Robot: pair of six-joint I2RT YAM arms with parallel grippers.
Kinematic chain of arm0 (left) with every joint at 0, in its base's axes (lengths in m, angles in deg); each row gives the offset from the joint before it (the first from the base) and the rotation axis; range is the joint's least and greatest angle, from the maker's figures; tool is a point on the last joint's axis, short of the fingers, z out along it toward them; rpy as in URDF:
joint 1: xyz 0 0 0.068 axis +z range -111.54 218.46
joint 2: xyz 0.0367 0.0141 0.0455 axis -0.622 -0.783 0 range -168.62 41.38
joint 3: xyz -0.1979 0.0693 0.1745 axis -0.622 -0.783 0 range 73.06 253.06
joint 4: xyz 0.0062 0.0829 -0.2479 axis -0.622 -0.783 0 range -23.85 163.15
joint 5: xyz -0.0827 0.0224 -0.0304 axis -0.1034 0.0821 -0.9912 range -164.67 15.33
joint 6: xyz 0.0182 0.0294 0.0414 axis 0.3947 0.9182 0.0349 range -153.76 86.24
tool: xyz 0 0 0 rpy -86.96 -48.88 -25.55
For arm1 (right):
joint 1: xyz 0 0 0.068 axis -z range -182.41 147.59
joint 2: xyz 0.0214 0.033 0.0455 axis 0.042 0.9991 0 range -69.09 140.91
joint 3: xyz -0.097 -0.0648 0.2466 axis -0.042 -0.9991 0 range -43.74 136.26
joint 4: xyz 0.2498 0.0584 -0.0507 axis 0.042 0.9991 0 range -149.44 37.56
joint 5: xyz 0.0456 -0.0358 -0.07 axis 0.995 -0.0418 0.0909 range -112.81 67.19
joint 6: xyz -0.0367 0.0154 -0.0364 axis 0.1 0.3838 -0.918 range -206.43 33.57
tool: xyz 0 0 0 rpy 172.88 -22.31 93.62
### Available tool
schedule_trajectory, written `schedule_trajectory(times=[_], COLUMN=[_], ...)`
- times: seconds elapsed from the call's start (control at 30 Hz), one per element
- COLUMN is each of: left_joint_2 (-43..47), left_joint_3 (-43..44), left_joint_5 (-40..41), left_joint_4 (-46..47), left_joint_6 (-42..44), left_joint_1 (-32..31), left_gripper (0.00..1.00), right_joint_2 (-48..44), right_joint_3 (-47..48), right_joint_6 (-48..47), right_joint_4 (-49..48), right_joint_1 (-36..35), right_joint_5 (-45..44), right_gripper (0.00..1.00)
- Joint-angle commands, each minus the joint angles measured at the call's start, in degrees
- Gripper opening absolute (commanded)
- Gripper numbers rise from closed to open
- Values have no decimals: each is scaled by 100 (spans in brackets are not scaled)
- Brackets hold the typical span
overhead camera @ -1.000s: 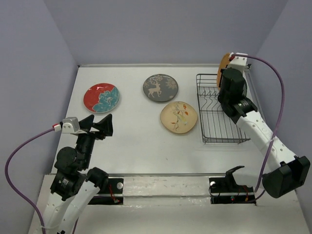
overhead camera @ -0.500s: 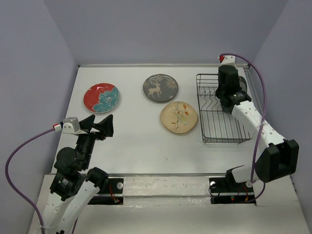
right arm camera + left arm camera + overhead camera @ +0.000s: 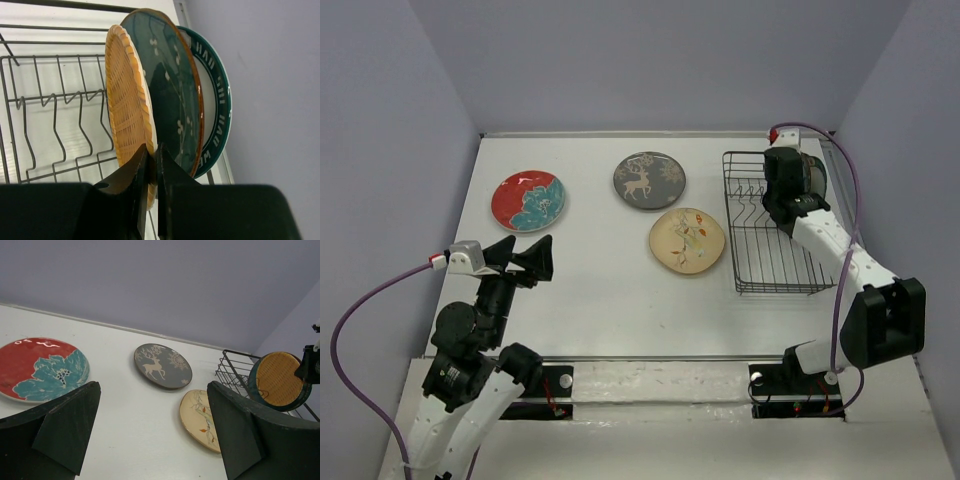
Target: Load the plates into the dish rack
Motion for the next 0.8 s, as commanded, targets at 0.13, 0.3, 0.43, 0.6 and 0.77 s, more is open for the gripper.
schedule_trajectory(times=[0.13,0.3,0.43,0.6,0.77], left_joint_2=[-37,-115,-221,-397,-555], left_joint_3=[-13,-22,-13,4,13], left_joint_5=[14,23,-30,-38,40], left_joint_4=[278,287,287,287,287], left_joint_6=[35,35,17,-9,-53], left_joint_1=[-19,-28,-28,16,157], left_gripper=[99,99,99,99,99], right_joint_2=[66,154,23,-487,-690], right_joint_3=[-186,-187,86,394,271], right_joint_6=[591,881,1294,1979,2805], right_joint_4=[-220,-150,219,553,28], right_joint_1=[47,99,99,30,-716], right_joint_5=[343,-16,-62,1043,2371], right_gripper=[7,50,70,72,72])
